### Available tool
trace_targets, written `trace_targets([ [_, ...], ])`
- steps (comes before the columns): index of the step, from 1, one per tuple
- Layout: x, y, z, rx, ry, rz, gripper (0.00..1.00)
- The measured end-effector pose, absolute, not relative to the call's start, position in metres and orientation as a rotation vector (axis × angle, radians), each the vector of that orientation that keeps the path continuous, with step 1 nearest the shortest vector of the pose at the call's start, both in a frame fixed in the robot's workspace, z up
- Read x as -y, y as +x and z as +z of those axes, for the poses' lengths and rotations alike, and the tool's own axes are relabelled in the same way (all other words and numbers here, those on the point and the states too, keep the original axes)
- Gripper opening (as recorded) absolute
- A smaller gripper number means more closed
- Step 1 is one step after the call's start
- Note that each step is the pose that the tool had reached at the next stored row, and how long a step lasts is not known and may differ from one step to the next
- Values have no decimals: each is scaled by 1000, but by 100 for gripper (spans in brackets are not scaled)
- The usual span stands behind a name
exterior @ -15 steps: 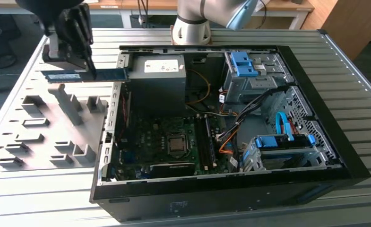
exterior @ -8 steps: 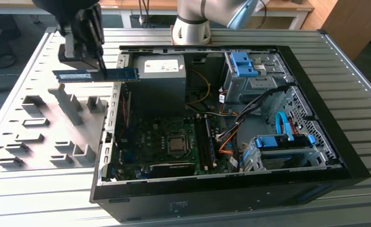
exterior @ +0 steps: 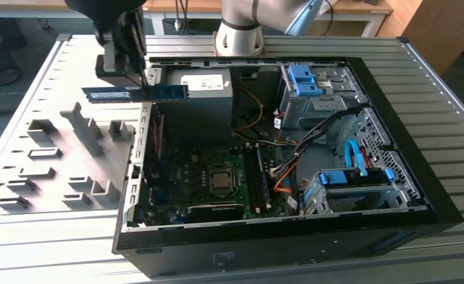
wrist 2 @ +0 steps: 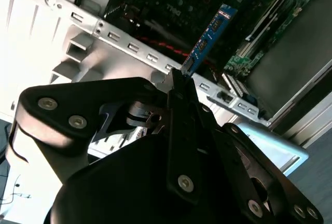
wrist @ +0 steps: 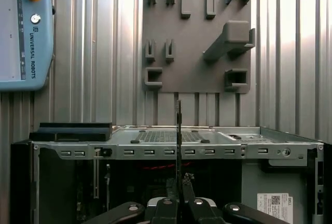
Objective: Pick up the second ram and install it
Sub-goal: 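Pick up the second ram and move it above second insertion slot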
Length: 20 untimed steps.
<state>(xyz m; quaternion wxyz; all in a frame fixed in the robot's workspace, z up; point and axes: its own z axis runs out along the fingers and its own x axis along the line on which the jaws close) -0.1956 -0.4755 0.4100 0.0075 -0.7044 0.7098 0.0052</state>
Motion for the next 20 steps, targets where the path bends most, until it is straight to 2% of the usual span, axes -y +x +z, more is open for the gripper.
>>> trace_targets([
  [13, 475, -156, 409, -2218, -2201, 20, 14],
  [20, 475, -138, 405, -2195, -2178, 74, 14],
])
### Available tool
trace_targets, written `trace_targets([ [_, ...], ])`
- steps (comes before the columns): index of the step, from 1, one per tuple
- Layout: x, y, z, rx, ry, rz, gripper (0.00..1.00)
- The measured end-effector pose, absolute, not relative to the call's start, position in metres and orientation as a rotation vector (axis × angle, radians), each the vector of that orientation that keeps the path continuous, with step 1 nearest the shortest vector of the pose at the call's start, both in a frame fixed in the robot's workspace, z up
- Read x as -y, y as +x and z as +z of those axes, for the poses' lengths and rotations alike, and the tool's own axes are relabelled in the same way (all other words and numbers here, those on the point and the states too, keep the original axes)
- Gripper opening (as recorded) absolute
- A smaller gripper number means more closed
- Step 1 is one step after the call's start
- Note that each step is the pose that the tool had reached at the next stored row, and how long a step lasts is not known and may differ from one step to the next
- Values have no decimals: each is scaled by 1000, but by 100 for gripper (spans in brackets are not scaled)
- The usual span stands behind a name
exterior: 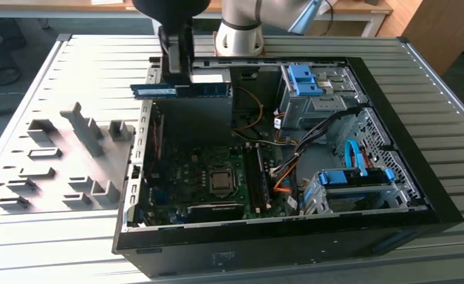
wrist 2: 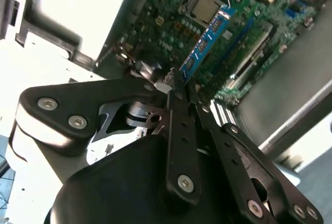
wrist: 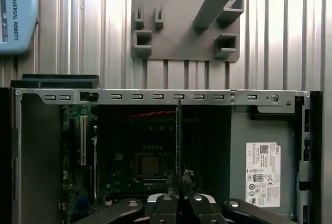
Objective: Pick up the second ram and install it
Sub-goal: 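Pick up the second ram and move it above second insertion slot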
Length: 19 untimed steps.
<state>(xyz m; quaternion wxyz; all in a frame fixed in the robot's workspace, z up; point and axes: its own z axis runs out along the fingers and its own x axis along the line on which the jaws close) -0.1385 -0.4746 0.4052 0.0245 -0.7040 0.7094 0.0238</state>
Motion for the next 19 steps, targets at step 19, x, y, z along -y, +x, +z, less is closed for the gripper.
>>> trace_targets([
  [19, 475, -89, 377, -2197, -2179, 84, 14],
])
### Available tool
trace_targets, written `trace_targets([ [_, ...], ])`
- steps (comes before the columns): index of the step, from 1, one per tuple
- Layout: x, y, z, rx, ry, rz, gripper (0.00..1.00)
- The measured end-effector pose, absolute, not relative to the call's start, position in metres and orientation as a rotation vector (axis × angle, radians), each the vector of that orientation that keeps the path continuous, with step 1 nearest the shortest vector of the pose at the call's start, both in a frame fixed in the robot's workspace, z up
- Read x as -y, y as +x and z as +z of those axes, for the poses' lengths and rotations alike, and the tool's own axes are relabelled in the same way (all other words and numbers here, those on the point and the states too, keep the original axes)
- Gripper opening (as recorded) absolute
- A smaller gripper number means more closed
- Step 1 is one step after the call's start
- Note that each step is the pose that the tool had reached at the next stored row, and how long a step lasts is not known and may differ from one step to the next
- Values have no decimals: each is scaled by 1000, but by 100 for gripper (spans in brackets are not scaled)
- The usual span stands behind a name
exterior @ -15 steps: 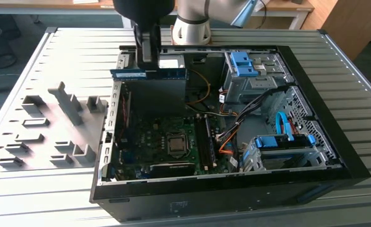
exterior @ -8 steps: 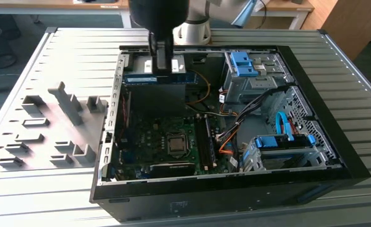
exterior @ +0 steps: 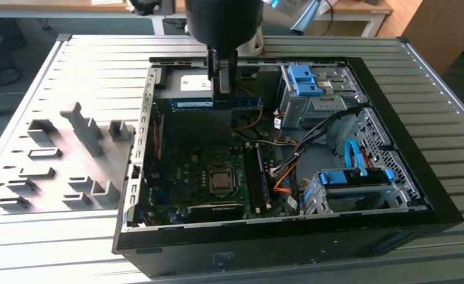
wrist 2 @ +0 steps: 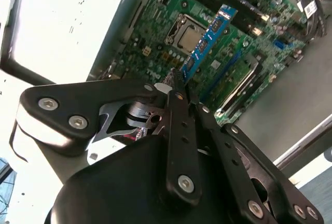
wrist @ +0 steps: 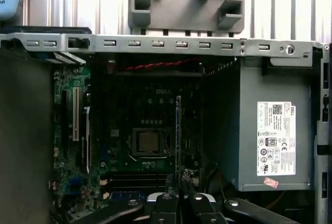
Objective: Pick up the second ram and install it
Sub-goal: 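Pick up the second ram and move it above second insertion slot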
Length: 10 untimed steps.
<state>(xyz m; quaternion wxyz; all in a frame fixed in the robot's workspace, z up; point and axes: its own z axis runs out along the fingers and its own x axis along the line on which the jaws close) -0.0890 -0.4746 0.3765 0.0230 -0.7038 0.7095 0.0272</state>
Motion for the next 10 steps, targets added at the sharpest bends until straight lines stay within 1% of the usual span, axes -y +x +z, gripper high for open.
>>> trace_targets([
  [10, 475, -69, 366, -2198, -2180, 86, 14],
])
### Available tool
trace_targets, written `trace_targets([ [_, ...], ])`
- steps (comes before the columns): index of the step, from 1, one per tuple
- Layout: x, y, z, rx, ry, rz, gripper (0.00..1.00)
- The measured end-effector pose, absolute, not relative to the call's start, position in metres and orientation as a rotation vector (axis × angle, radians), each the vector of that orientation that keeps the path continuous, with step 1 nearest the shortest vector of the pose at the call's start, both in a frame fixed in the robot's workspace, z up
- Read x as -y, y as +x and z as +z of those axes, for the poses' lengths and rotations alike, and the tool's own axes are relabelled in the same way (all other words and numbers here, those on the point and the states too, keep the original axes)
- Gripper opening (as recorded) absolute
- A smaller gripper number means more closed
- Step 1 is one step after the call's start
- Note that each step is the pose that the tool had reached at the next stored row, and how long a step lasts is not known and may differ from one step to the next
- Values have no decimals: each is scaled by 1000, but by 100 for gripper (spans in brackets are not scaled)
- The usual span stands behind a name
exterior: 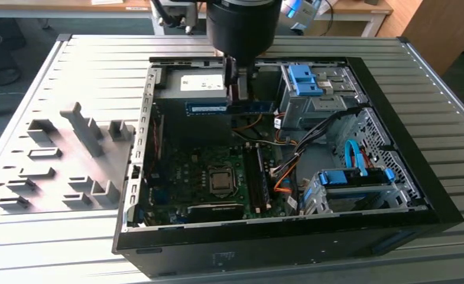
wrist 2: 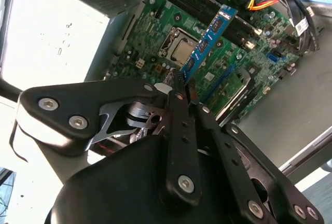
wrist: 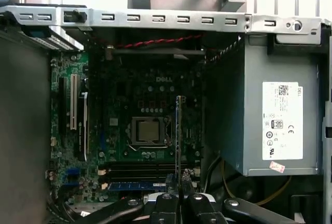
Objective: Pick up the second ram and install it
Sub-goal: 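Pick up the second ram and move it above second insertion slot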
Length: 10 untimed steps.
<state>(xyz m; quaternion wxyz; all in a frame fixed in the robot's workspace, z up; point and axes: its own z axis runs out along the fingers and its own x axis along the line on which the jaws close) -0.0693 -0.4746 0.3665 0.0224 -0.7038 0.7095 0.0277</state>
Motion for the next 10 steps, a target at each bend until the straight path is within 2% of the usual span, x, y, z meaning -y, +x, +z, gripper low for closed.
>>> trace_targets([
  [10, 476, -62, 360, -2198, -2180, 86, 14],
])
